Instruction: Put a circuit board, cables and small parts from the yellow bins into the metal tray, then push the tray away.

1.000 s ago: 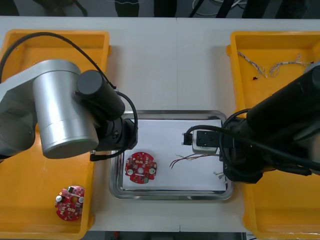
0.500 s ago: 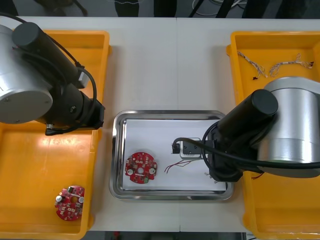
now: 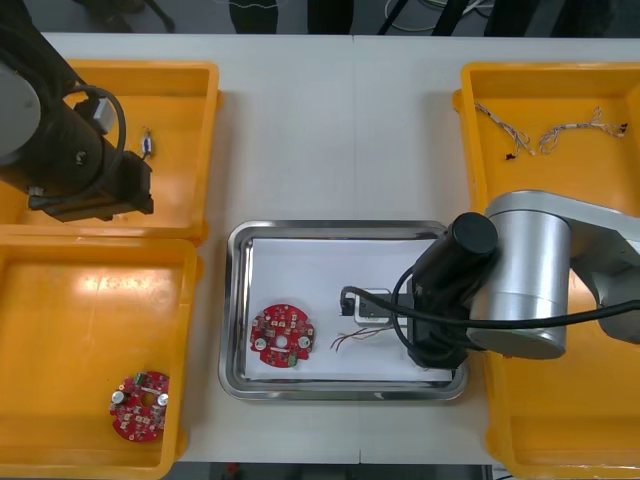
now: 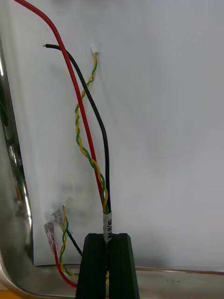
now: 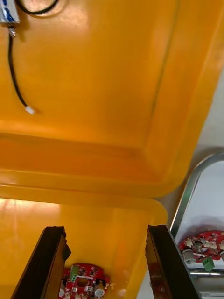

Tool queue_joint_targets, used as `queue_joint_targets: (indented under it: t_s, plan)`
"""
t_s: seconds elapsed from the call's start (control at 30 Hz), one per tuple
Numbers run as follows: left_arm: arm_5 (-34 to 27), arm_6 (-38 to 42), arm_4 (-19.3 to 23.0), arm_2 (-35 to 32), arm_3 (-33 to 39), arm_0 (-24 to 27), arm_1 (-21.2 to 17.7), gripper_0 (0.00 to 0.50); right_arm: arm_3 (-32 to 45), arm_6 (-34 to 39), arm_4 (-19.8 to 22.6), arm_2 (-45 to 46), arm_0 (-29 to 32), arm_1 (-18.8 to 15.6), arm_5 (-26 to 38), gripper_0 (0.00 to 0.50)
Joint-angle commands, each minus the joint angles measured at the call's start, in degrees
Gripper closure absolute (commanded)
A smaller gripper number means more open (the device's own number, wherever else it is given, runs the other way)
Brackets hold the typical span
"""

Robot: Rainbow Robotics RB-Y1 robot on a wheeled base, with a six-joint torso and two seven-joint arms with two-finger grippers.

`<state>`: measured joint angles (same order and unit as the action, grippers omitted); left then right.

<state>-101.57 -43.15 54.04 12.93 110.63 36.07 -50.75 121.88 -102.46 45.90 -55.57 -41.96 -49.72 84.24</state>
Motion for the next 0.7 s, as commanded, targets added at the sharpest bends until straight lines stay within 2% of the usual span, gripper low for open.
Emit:
queue_joint_targets:
  t_s: [0.03,0.33,0.4,0.53,0.57,0.6,0.63,0.67,0.7]
  plan:
    - [-0.56,-13.63,-0.07,-2.38,-4.11,1.2,-2.16,0.0,-1.91,0.07,-0.9,-0.59,-1.54,2.52,-0.48,0.5]
    - [-0.56,-26.02,-0.69,-5.72,-12.02,3.13,-2.34,0.0,-2.35,0.6,-2.39,-1.03,-1.28,3.31,-0.92,0.5]
    - [-0.65,-28.48,-0.69,-6.07,-13.77,3.75,-2.34,0.0,-2.35,0.6,-2.75,-1.03,-1.37,3.31,-0.92,0.479]
    - [-1.53,-33.23,-0.69,-6.16,-19.57,6.56,-2.34,0.0,-2.35,0.68,-3.27,-1.03,-1.37,3.31,-0.92,0.357]
    - [-2.06,-34.46,-0.69,-6.16,-21.33,7.53,-2.34,0.0,-2.35,0.68,-3.45,-1.03,-1.37,3.31,-0.92,0.284]
    - [-2.32,-35.07,-0.69,-6.16,-22.21,7.97,-2.34,0.0,-2.35,0.68,-3.45,-1.03,-1.37,3.31,-1.01,0.238]
    - [-2.67,-36.13,-0.69,-6.16,-23.88,8.93,-2.34,0.0,-2.35,0.6,-3.45,-1.03,-1.37,3.31,-0.92,0.144]
    - [-2.85,-36.66,-0.6,-6.16,-24.67,9.37,-2.25,0.0,-2.35,0.68,-3.54,-1.03,-1.37,3.31,-0.92,0.1]
    - [-3.11,-37.98,-0.69,-6.16,-26.17,10.16,-2.34,0.0,-2.35,0.6,-3.54,-1.03,-1.37,3.31,-0.92,0.031]
